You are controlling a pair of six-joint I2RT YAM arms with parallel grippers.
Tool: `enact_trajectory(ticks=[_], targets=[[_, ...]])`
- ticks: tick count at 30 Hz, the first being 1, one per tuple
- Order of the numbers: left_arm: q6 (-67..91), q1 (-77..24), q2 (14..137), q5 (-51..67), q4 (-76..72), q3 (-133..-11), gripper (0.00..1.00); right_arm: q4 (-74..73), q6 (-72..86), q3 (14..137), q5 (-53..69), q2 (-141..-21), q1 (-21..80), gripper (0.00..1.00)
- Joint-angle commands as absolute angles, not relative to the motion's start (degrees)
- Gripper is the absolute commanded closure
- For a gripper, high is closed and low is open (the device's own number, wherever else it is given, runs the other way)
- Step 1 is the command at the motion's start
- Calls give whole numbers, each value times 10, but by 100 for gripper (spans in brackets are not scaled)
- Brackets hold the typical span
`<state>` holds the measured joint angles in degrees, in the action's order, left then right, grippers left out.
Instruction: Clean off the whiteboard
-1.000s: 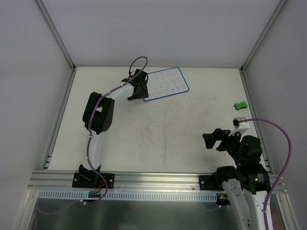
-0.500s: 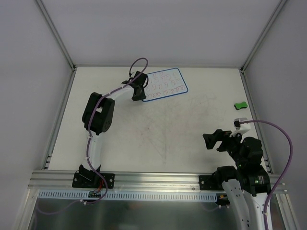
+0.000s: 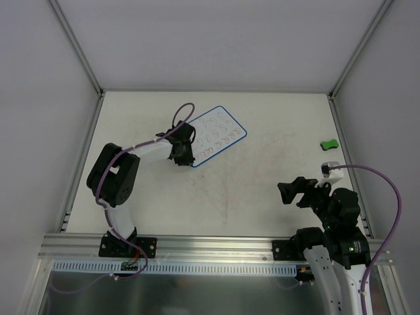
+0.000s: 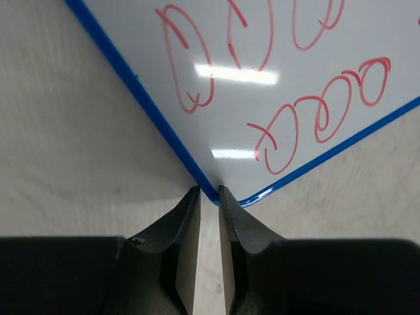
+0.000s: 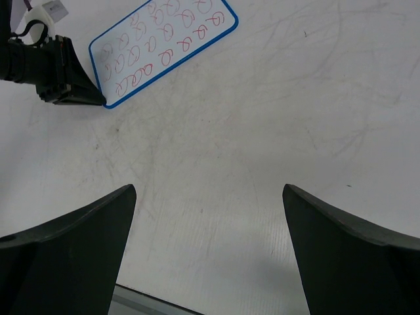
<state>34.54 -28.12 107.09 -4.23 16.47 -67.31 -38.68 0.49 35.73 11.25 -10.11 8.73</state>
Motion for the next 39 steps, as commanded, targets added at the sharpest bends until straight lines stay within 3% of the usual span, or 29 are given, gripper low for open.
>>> enact_trajectory(ticks=[1, 9, 14, 16, 17, 19, 20, 24, 33, 39], targets=[[346, -303, 1043, -5, 249, -583, 84, -363, 25, 366, 102, -107, 90, 1], [373, -372, 922, -2, 247, -439, 84, -363, 57, 386, 57, -166, 90, 1], [388, -401, 854, -7, 247, -401, 80, -362, 86, 421, -64, -241, 90, 1], [388, -406, 835, -11, 248, -398, 70, -363, 115, 444, -142, -289, 90, 1], [386, -406, 817, -18, 248, -398, 55, -363, 123, 453, -168, -307, 89, 1], [381, -406, 802, -20, 248, -399, 40, -362, 141, 482, -239, -346, 89, 1], [375, -406, 786, -20, 248, -400, 25, -363, 151, 494, -259, -391, 89, 1], [368, -406, 736, -21, 249, -403, 1, -361, 166, 555, -335, -520, 63, 1], [295, -378, 618, -14, 343, -480, 1, -359, 217, 709, -266, -814, -89, 1], [210, -337, 591, -22, 409, -535, 1, -360, 253, 813, -208, -987, -147, 20]])
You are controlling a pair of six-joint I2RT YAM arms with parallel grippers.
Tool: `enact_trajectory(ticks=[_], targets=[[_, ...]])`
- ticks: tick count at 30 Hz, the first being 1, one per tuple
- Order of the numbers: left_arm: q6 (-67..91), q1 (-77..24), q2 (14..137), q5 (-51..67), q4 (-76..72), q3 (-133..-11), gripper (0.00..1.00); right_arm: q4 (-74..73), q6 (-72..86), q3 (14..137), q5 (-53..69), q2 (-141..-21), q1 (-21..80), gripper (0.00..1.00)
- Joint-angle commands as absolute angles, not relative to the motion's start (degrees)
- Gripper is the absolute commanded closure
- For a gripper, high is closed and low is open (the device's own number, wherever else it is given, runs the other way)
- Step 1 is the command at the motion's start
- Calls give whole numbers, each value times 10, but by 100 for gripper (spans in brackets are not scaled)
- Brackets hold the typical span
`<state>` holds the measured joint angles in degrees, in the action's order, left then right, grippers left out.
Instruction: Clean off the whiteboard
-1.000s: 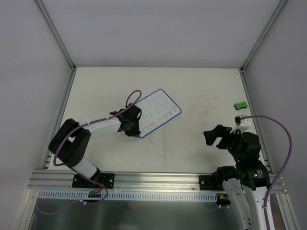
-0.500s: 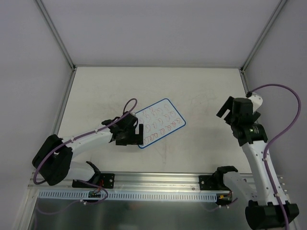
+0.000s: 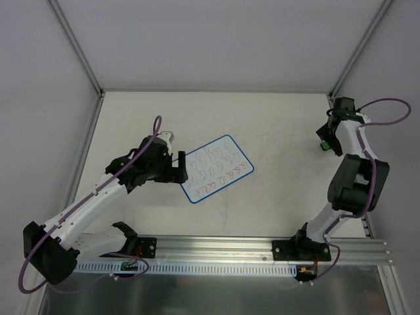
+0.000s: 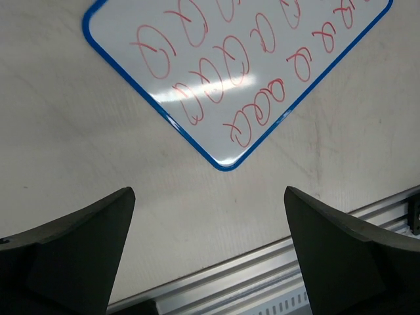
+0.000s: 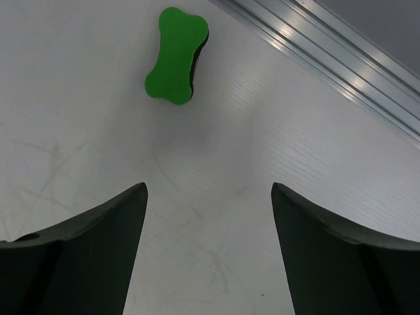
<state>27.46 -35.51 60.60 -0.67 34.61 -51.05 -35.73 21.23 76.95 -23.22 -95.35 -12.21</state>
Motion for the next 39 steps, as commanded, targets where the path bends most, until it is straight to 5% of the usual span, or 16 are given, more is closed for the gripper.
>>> enact_trajectory(ticks=[1, 16, 39], targets=[[201, -329, 588, -29, 410, -532, 1, -359, 257, 822, -199, -1003, -152, 22], [170, -254, 642, -102, 397, -484, 1, -345, 235, 947, -181, -1171, -191, 33], [169, -238, 645, -103, 396, -486, 1, -345, 285, 987, -142, -1252, -191, 49]])
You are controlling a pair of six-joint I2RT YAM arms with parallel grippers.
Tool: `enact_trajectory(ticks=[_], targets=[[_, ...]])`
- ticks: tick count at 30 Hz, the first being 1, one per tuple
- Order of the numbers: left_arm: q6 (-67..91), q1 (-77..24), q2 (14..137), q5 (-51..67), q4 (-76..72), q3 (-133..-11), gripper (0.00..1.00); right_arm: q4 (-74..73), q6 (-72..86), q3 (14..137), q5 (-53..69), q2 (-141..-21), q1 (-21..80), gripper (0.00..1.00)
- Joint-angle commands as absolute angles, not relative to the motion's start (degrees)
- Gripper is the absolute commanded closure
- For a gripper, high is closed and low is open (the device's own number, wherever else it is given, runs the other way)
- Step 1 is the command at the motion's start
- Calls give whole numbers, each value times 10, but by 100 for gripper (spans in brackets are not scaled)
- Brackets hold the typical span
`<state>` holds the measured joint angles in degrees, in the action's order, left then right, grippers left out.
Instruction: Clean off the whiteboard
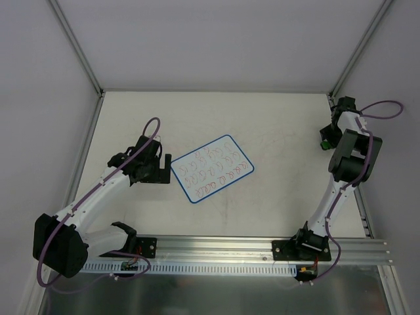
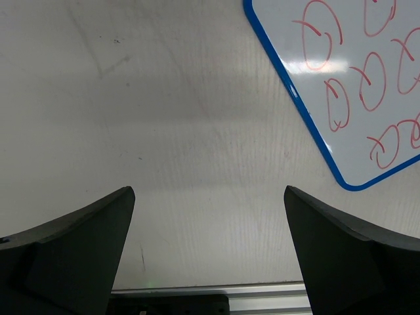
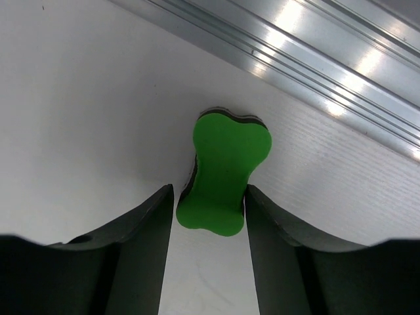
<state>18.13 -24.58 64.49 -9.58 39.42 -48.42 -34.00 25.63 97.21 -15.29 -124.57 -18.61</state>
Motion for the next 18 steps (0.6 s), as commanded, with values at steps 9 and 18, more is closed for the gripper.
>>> enact_trajectory(ticks=[9, 18], targets=[[168, -234, 648, -100, 397, -486, 1, -346, 273, 983, -133, -1245, -190, 75], [170, -229, 653, -94, 396, -485, 1, -341, 176, 944, -117, -1166, -117, 88]])
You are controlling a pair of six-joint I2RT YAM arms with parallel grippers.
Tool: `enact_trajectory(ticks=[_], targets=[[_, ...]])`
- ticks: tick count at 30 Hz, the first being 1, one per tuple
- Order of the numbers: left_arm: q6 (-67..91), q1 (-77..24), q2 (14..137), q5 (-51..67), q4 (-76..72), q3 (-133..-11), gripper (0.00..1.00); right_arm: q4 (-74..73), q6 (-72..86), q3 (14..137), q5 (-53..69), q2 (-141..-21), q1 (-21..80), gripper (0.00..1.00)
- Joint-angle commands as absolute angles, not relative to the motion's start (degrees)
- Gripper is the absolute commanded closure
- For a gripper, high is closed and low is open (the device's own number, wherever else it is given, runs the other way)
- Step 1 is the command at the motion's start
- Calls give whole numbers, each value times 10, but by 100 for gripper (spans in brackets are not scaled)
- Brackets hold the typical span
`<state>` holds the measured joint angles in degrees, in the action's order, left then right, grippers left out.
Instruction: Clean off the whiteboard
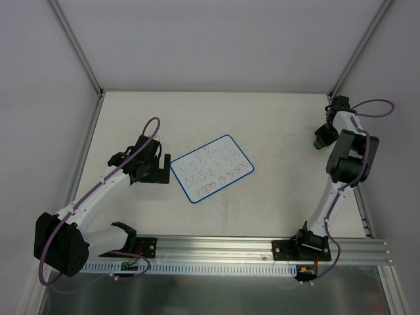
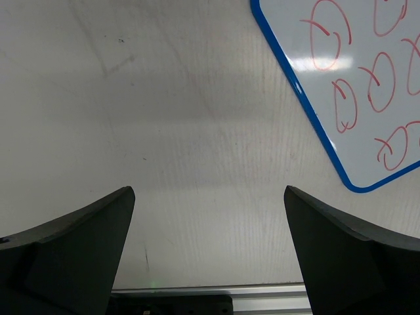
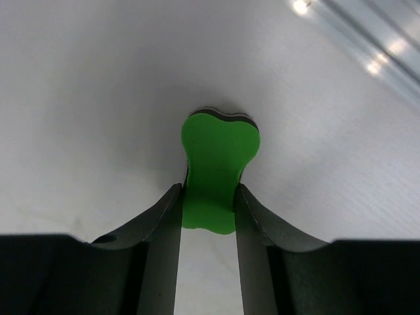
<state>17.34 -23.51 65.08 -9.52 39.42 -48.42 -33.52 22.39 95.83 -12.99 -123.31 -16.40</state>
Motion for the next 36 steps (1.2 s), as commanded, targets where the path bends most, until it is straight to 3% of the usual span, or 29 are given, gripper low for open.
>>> enact_trajectory(ticks=[1, 9, 18, 26, 36], targets=[[169, -228, 653, -93, 397, -486, 1, -332, 167, 934, -112, -1152, -105, 88], [173, -221, 640, -99, 397, -485, 1, -297, 96, 831, -98, -1041, 123, 87], [181, -217, 635, -106, 396, -483, 1, -277, 95, 827, -105, -1082, 338, 87], [184, -217, 640, -110, 396, -483, 1, -264, 116, 771, -87, -1123, 376, 89], [195, -217, 644, -87, 396, -485, 1, -344, 154, 664, -116, -1068, 377, 89]])
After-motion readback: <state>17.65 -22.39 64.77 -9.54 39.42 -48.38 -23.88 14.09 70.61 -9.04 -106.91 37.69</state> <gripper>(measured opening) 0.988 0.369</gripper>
